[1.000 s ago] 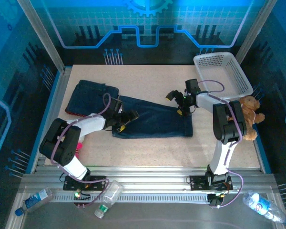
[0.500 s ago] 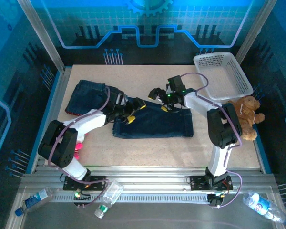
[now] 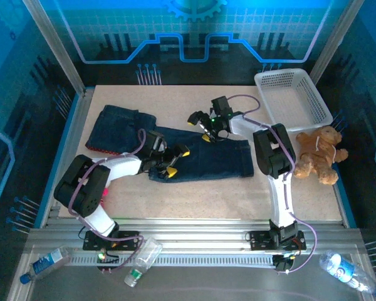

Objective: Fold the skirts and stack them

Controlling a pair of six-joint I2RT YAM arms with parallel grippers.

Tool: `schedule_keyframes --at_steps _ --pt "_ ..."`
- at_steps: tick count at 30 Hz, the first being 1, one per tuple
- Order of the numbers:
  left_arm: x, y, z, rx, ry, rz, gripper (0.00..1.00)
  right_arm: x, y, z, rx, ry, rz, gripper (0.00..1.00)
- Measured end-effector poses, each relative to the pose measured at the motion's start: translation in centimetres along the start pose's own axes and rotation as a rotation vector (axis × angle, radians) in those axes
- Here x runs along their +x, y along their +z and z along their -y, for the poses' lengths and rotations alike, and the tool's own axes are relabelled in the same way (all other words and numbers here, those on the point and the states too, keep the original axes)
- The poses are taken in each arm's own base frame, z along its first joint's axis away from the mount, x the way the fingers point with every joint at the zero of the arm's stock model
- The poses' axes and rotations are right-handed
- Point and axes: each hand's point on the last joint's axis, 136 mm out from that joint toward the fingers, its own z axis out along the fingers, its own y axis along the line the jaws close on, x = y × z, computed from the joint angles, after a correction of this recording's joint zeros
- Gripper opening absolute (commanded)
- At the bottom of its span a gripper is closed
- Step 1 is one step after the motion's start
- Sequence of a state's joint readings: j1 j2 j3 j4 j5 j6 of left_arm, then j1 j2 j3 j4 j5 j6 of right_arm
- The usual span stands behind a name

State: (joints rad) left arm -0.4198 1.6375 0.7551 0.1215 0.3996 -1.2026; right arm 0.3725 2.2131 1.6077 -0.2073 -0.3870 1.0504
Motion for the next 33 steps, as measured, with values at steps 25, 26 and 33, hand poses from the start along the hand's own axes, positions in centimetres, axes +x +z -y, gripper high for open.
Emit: schedule_keyframes --at_steps 25,26,33 --pt "3.8 -0.9 7.8 -0.209 0.475 -0.023 0.48 4.7 -21.9 14.6 0.281 0.170 0.305 0.96" --pt "4.2 -0.4 7.4 -0.236 0.497 -0.041 0.43 5.4 -22.2 16.1 0.299 0.206 0.297 0.95" --pt "5.7 2.4 3.1 -0.413 0.518 -0.158 0.25 9.2 -21.7 19.9 0.255 0.330 0.191 0.81"
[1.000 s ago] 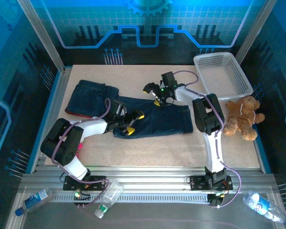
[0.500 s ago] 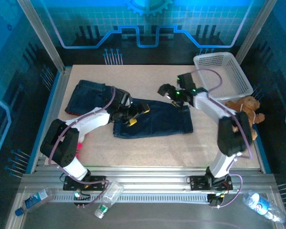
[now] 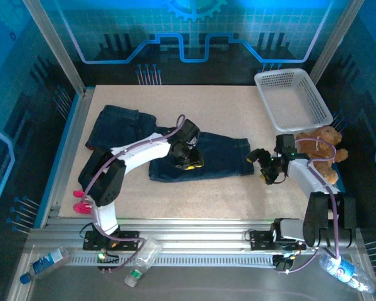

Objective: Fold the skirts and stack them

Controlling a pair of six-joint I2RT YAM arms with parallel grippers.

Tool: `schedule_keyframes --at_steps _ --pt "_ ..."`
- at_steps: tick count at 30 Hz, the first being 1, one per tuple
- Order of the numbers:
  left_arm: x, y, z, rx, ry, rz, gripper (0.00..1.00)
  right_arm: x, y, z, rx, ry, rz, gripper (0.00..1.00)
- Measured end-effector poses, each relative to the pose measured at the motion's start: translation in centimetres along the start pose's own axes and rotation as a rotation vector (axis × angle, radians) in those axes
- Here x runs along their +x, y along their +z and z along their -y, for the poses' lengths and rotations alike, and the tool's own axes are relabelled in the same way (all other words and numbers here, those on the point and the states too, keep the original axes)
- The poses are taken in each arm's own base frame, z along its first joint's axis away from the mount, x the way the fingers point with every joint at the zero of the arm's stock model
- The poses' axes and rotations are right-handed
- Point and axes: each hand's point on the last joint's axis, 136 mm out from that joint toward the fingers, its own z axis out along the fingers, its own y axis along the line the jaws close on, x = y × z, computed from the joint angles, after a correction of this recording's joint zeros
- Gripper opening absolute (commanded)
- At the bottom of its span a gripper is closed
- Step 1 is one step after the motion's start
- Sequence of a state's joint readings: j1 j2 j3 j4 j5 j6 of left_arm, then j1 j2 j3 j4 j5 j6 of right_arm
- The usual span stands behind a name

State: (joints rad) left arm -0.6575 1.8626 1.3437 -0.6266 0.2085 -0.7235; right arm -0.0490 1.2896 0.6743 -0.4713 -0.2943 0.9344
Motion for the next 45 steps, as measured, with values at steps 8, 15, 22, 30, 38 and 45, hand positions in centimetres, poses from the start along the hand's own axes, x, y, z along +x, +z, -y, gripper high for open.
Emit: schedule_keyframes --at_steps 8,15,22,30,38,45 --pt "0.5 1.5 0.3 -0.019 0.019 -0.067 0.16 0.7 1.0 -0.7 -0.065 -0.010 -0.056 0.81" --pt "0.9 1.9 0.6 -0.020 0.023 -0.089 0.14 0.8 2.1 -0.7 -0.080 -0.002 -0.082 0.80" --pt "1.4 2.5 0.2 -0.032 0.012 -0.121 0.14 0.9 2.9 -0.3 -0.078 0.015 -0.092 0.77" --pt "1.6 3.3 0.0 -0.037 0.011 -0.151 0.14 0.6 3.9 -0.5 -0.097 0.037 -0.082 0.57" --pt "2.0 5.2 -1.0 -0.064 0.007 -0.192 0.12 0.5 4.4 -1.9 -0.151 -0.004 -0.071 0.19" --pt "2.1 5.5 -0.7 -0.049 0.003 -0.211 0.12 0.2 4.0 -2.6 -0.189 -0.052 -0.027 0.00"
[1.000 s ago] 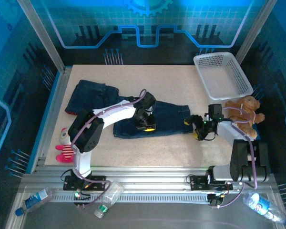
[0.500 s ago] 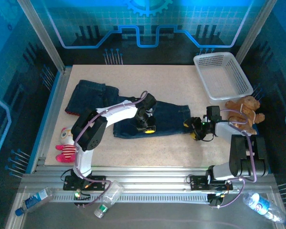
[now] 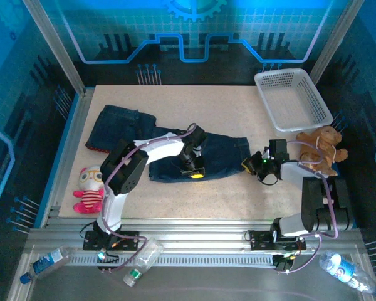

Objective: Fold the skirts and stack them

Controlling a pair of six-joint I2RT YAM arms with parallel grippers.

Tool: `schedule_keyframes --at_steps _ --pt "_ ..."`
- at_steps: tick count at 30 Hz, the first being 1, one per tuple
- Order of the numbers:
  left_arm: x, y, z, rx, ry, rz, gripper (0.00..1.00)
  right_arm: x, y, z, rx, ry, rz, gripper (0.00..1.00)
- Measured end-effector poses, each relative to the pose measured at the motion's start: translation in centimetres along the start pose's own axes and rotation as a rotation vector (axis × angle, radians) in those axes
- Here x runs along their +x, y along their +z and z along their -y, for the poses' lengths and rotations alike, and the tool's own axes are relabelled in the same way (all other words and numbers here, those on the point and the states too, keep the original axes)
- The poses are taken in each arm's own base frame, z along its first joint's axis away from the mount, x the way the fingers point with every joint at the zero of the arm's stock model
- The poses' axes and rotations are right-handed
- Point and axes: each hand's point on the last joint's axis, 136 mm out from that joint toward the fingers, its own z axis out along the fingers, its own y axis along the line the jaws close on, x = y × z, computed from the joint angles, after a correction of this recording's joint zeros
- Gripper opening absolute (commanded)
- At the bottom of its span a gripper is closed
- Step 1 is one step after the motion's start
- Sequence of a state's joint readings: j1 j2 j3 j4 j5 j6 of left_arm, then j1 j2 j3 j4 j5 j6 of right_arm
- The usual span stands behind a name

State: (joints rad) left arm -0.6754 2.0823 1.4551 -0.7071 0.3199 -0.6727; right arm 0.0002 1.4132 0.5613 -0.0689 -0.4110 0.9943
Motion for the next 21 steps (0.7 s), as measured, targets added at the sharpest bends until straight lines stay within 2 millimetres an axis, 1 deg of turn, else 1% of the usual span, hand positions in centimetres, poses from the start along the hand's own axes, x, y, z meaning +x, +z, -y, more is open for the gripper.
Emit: schedule_keyframes --at_steps 2,4,6,8,9,10,12,13,15,17,19,21 --pt "-0.1 0.1 0.3 0.008 0.000 -0.009 0.11 -0.3 -0.3 -0.3 -0.006 -0.017 0.020 0.00" --pt "-0.2 0.0 0.7 0.015 0.006 -0.011 0.15 -0.5 -0.6 -0.6 -0.011 -0.035 0.034 0.00" --pt "-0.4 -0.3 1.0 0.021 0.027 -0.004 0.31 -0.7 -0.8 -0.7 -0.008 -0.054 0.046 0.00" --pt "-0.7 -1.0 1.4 0.029 0.045 0.019 0.45 -0.8 -1.0 -0.8 0.001 -0.073 0.050 0.00" --pt "-0.8 -1.7 1.6 0.032 0.052 0.039 0.50 -0.9 -1.1 -1.0 0.006 -0.085 0.051 0.00" --pt "-0.9 -2.6 1.8 0.037 0.059 0.064 0.52 -1.0 -1.3 -1.1 0.013 -0.097 0.053 0.00" --pt "-1.4 -5.3 2.1 0.064 0.067 0.142 0.54 -1.5 -1.6 -1.5 0.032 -0.125 0.065 0.00" --pt "-1.5 -6.7 1.9 0.075 0.066 0.179 0.53 -1.7 -1.8 -1.7 0.040 -0.139 0.071 0.00" --pt "-1.9 -9.7 0.8 0.101 0.040 0.261 0.52 -2.2 -2.2 -2.1 0.052 -0.168 0.084 0.00" --pt "-2.3 -11.3 -1.3 0.108 -0.003 0.310 0.51 -2.5 -2.5 -2.4 0.061 -0.187 0.091 0.00" --pt "-2.6 -11.3 -3.8 0.088 -0.067 0.319 0.50 -2.7 -2.6 -2.6 0.068 -0.199 0.095 0.00" --pt "-2.3 -9.8 -6.1 0.054 -0.121 0.295 0.48 -2.7 -2.6 -2.6 0.073 -0.200 0.090 0.00"
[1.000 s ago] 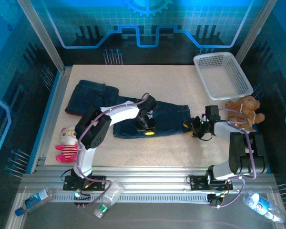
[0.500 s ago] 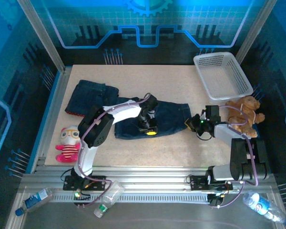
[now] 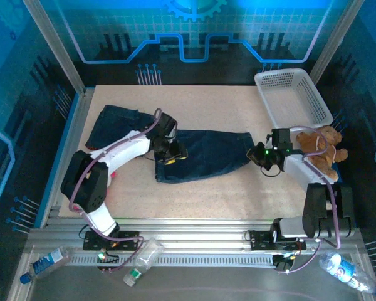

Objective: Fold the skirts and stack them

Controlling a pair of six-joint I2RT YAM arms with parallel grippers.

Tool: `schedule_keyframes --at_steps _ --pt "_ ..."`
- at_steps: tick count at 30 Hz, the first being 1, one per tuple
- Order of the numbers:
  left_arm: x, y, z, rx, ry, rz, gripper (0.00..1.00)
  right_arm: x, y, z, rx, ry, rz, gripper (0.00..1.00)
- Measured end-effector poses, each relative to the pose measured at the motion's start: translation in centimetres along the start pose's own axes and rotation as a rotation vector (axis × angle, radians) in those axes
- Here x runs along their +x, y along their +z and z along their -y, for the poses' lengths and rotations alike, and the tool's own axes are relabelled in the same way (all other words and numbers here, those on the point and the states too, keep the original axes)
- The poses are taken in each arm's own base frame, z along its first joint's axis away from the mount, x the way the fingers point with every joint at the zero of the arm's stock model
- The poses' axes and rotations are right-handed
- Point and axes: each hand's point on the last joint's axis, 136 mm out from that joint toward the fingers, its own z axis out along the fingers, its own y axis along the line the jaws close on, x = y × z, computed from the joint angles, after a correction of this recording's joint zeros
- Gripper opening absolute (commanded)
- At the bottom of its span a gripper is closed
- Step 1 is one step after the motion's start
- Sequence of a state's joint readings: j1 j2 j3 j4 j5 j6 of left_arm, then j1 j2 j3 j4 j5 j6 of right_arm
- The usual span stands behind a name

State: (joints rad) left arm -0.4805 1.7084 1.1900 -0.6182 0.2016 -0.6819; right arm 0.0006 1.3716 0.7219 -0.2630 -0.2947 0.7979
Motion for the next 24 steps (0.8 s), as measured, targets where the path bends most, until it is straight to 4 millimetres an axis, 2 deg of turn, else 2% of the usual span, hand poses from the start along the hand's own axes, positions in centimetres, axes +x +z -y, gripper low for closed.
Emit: schedule_keyframes --at_steps 5,7,10,14,15,21,24 --pt "3.1 3.2 -4.7 -0.118 -0.059 -0.079 0.47 0.2 0.2 0.4 0.015 0.005 -0.011 0.00" --pt "3.6 3.9 -5.8 -0.134 -0.075 -0.081 0.43 0.3 0.2 0.4 0.015 0.005 -0.013 0.00" --pt "3.2 4.0 -5.8 -0.113 -0.105 -0.068 0.42 0.3 0.3 0.5 0.020 0.008 -0.017 0.00" --pt "3.0 3.6 -5.1 -0.063 -0.114 -0.050 0.56 0.4 0.4 0.7 0.026 0.011 -0.022 0.00" --pt "2.8 3.3 -4.9 -0.054 -0.109 -0.040 0.56 0.4 0.4 0.7 0.027 0.012 -0.023 0.00" --pt "1.1 0.2 -4.5 -0.044 -0.094 0.104 0.53 0.5 0.5 0.9 0.033 0.012 -0.027 0.00" --pt "1.4 0.5 -6.0 -0.068 -0.126 0.123 0.49 0.5 0.6 1.0 0.036 0.013 -0.030 0.00"
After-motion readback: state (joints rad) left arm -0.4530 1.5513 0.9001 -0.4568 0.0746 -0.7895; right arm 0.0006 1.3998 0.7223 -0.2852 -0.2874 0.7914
